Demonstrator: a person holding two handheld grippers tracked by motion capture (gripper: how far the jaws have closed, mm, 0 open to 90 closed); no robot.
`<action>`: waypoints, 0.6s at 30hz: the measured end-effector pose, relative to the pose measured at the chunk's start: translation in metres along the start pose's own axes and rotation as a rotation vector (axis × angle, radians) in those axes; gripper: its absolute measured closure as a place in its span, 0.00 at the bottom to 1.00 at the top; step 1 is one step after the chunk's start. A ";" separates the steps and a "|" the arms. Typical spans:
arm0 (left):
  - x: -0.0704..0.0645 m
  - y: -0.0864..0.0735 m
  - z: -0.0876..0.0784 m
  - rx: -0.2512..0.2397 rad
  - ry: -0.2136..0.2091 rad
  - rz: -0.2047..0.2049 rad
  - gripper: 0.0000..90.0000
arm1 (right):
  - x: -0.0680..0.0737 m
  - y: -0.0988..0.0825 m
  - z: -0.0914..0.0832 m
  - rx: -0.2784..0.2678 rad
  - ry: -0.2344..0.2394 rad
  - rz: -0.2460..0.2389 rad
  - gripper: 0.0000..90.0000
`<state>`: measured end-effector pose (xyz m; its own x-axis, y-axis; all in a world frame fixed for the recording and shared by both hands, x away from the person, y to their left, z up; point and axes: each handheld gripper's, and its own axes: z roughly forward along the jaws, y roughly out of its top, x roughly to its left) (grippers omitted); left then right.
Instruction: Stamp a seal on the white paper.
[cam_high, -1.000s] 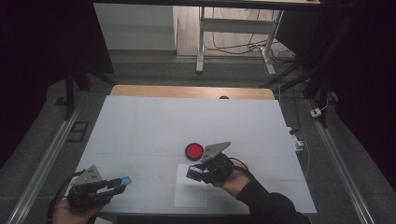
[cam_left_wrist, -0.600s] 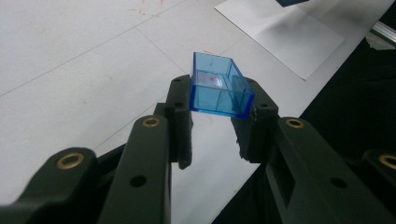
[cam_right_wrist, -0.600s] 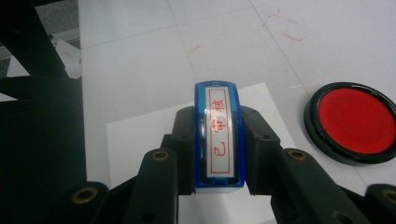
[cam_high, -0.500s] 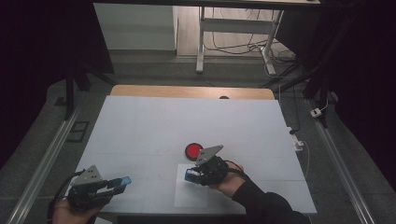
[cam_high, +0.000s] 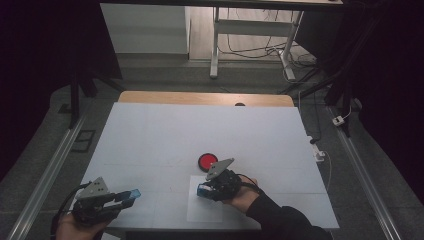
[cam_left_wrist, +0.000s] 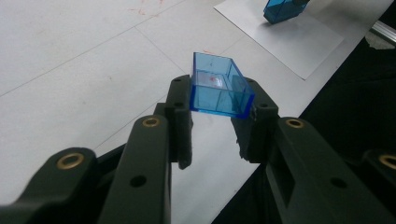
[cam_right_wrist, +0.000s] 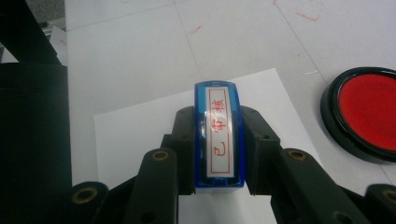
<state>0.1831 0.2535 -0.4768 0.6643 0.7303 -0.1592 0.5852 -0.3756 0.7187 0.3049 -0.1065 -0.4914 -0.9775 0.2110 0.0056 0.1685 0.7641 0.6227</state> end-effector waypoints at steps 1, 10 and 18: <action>0.000 0.000 0.000 0.000 0.000 0.001 0.76 | 0.000 0.000 0.001 -0.001 -0.004 0.005 0.77; 0.000 0.000 0.000 0.002 0.000 0.002 0.76 | -0.004 -0.003 0.005 0.011 -0.025 0.010 0.77; 0.000 0.000 0.000 0.004 0.000 0.003 0.76 | -0.006 -0.007 0.005 -0.003 -0.010 0.012 0.78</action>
<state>0.1832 0.2530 -0.4770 0.6661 0.7293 -0.1566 0.5848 -0.3803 0.7165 0.3104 -0.1099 -0.4996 -0.9740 0.2266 0.0053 0.1801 0.7595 0.6250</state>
